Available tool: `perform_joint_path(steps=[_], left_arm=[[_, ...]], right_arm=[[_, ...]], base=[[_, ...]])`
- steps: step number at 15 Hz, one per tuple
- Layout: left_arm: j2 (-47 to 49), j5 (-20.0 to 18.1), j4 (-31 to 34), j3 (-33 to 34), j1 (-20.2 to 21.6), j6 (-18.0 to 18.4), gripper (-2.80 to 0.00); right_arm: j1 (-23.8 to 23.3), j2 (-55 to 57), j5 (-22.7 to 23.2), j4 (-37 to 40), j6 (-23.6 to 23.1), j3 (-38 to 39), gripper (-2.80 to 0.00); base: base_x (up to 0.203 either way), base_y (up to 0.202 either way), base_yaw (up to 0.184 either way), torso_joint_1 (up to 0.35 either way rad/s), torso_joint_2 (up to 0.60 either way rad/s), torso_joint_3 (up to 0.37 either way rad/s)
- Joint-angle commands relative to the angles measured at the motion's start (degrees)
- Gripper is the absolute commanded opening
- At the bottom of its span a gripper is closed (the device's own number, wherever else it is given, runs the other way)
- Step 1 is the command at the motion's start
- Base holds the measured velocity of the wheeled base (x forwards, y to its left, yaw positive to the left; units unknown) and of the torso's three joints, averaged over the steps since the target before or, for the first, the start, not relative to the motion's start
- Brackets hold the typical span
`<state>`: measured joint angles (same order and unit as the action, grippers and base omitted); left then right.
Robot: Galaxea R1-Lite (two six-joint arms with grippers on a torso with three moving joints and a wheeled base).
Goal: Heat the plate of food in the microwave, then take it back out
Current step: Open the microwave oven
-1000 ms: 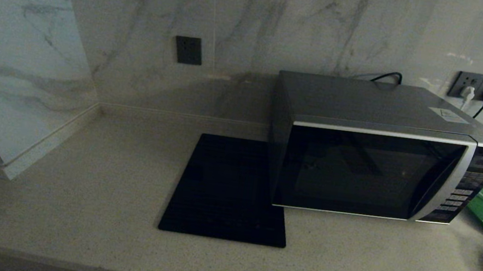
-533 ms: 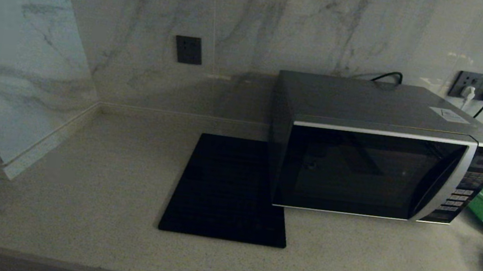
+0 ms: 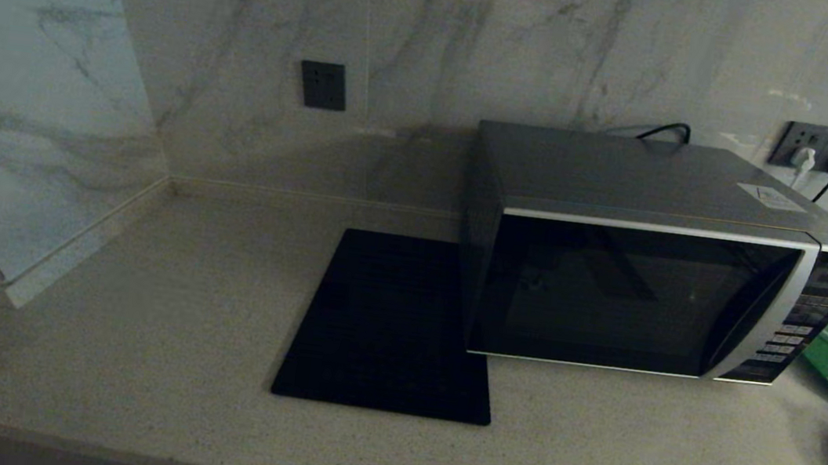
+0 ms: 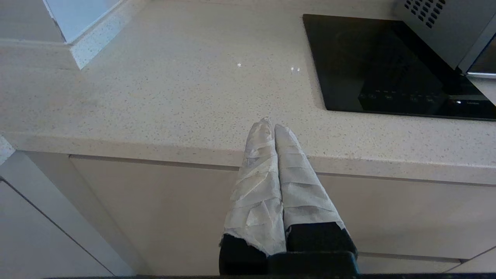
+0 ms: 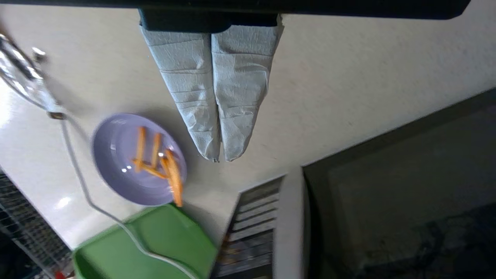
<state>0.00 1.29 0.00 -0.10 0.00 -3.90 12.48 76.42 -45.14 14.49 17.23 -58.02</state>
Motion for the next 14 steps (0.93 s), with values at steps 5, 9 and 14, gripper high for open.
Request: perform_joint_path(steps=[5, 9, 14], left_arm=[[0.0, 0.03, 0.0, 0.01, 0.0, -0.05, -2.8], [0.0, 0.03, 0.0, 0.01, 0.0, -0.05, -2.8], [0.0, 0.03, 0.0, 0.01, 0.0, -0.05, -2.8]], right_arm=[[0.2, 5.73, -0.31, -5.64, 0.36, 1.38, 0.0], [0.21, 8.73, -3.01, -8.15, 2.08, 1.91, 0.0], [0.17, 14.25, -3.88, -8.39, 8.92, 3.22, 0.0]], base=[[0.0, 0.0, 0.0, 0.0, 0.0, 0.0], [0.0, 0.0, 0.0, 0.0, 0.0, 0.0], [0.0, 0.0, 0.0, 0.0, 0.0, 0.0]])
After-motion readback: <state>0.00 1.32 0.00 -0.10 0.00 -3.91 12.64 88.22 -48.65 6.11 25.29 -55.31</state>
